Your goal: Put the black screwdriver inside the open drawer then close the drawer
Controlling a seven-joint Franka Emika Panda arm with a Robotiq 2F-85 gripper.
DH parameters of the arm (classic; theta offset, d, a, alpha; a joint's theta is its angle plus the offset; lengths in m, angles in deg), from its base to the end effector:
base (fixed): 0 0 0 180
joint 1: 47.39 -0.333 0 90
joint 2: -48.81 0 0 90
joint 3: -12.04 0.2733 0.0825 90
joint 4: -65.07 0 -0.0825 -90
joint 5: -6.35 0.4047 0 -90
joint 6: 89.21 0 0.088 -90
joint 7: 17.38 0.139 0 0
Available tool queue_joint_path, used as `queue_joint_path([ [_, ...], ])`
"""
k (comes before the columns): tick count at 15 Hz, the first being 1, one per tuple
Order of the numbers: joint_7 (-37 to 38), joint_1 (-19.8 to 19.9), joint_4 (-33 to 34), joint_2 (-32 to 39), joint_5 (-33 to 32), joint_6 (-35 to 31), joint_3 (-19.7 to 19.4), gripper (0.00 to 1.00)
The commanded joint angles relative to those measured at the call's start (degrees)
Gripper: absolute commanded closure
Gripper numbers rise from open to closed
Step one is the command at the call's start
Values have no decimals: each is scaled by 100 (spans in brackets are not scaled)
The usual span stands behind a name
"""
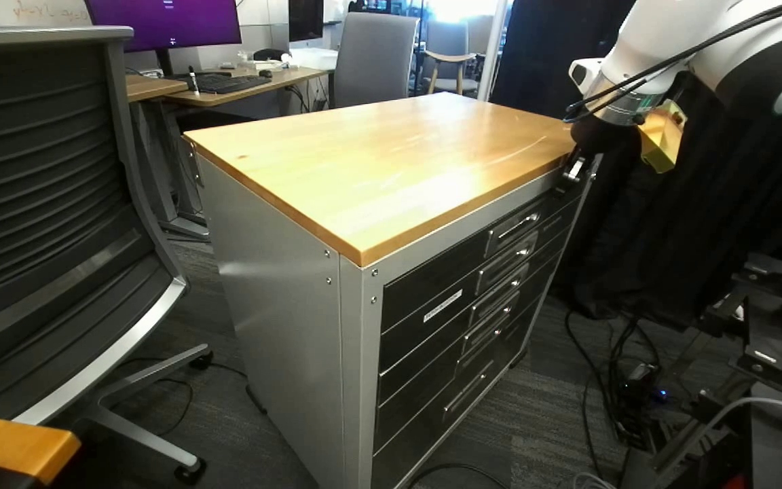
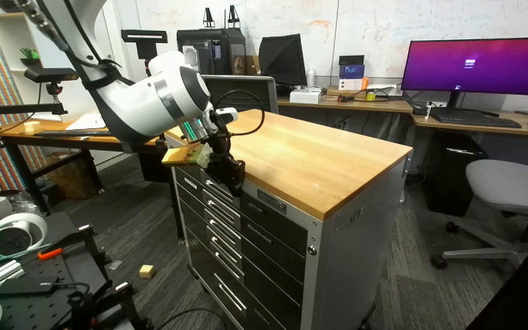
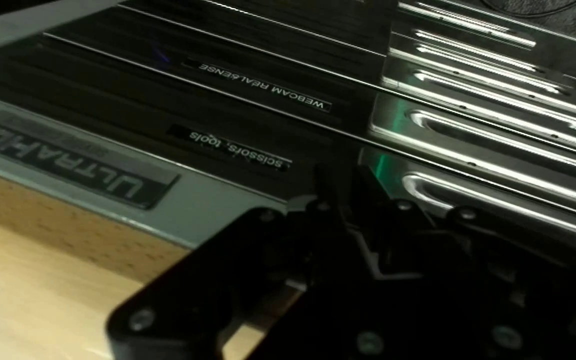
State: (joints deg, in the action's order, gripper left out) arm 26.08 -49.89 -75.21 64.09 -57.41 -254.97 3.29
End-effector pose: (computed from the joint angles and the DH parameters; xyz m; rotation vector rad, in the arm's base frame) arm 0.4813 -0.0131 0.1073 2.7805 0.2911 0.3573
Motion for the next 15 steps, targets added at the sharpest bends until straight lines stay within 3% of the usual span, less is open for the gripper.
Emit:
queue_joint_path([
  [1, -1352, 466, -533, -684, 966, 513, 574, 52],
  [5, -2999, 677, -619, -1461, 2839, 2154, 1266, 21],
  [8, -3963, 284, -166, -1974, 3910, 3592, 1186, 1],
  [13, -4710, -20, 871, -2784, 4897, 5395, 1227, 0],
  [14, -4326, 65, 515, -2498, 4505, 4843, 1210, 0],
  [15, -4466, 17, 686, -2652, 4673, 5100, 1216, 0],
])
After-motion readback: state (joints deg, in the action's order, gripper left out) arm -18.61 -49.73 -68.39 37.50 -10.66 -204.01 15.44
